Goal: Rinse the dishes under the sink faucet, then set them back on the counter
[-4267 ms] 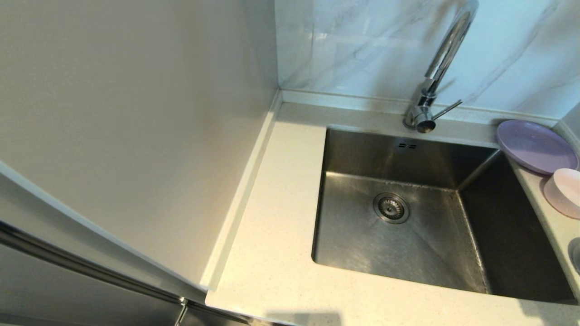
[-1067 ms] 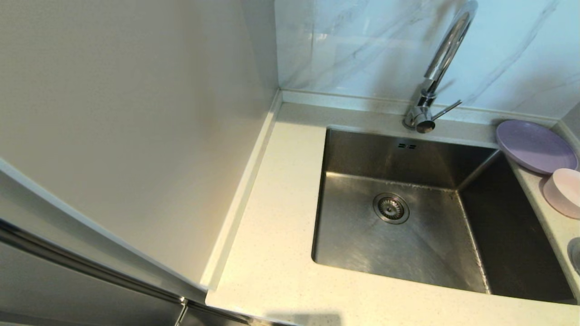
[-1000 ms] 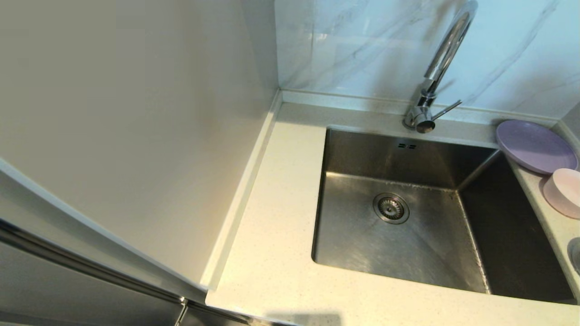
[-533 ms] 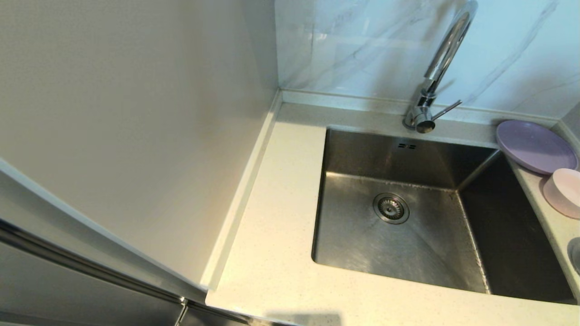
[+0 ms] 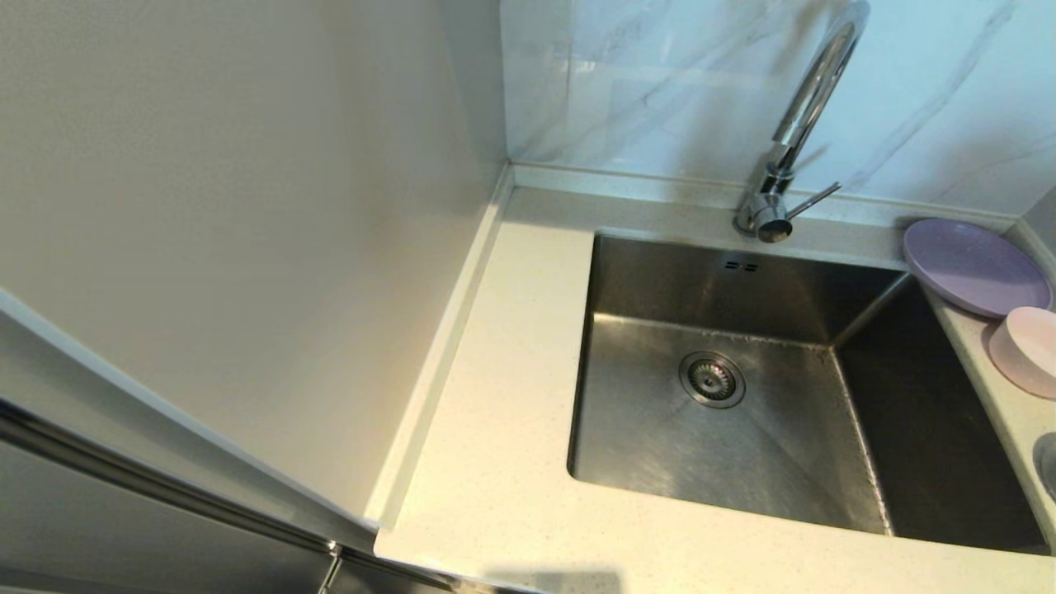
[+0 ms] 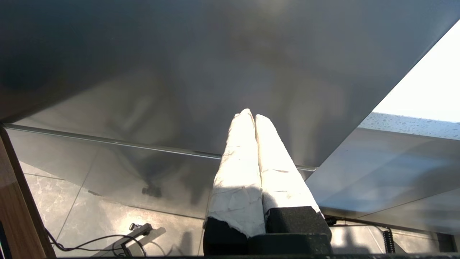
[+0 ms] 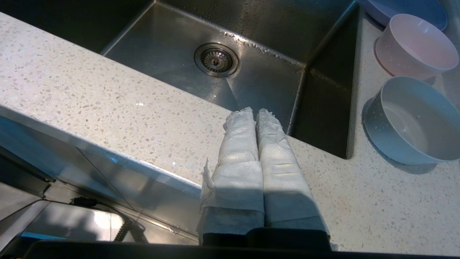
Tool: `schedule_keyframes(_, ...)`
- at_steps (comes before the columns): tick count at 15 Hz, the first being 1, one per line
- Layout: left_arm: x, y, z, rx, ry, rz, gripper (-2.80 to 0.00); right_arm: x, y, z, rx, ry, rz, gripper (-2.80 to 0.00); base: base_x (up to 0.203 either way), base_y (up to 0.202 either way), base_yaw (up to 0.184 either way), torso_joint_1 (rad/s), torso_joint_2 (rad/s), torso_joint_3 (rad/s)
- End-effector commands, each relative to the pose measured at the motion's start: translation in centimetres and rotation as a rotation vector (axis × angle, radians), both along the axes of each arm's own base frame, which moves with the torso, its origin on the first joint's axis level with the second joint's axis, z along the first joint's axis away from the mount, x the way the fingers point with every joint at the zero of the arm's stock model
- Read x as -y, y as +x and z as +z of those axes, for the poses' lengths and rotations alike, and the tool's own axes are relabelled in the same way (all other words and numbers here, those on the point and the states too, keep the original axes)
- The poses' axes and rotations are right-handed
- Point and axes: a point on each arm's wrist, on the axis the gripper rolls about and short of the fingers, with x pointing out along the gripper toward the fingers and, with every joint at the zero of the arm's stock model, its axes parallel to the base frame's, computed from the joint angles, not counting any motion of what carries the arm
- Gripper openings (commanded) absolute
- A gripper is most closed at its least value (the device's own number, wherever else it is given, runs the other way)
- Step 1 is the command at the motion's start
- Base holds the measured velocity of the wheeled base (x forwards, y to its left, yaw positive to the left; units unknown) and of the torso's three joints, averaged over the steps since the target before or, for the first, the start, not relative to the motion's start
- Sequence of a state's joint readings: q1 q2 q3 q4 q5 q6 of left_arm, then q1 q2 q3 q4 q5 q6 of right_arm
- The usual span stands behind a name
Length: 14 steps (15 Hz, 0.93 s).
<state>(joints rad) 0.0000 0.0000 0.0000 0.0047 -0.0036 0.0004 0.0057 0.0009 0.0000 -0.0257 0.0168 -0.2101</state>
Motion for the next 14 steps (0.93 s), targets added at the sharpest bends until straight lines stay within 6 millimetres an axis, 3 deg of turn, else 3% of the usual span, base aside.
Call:
schedule_keyframes(1, 0.0, 0.0, 0.0, 0.0, 0.0, 0.001, -2.8, 0.0, 0.09, -0.25, -0.011, 0.0, 0.0, -2.8, 0.0, 0.0, 0.0, 0.0, 0.0, 0.0)
schedule_keyframes(14, 0.0, 0.0, 0.0, 0.0, 0.0, 0.001, -2.8, 0.0, 0.09, -0.25, -0.011, -0.002, 0.001, -2.8, 0.0, 0.0, 0.0, 0.0, 0.0, 0.0)
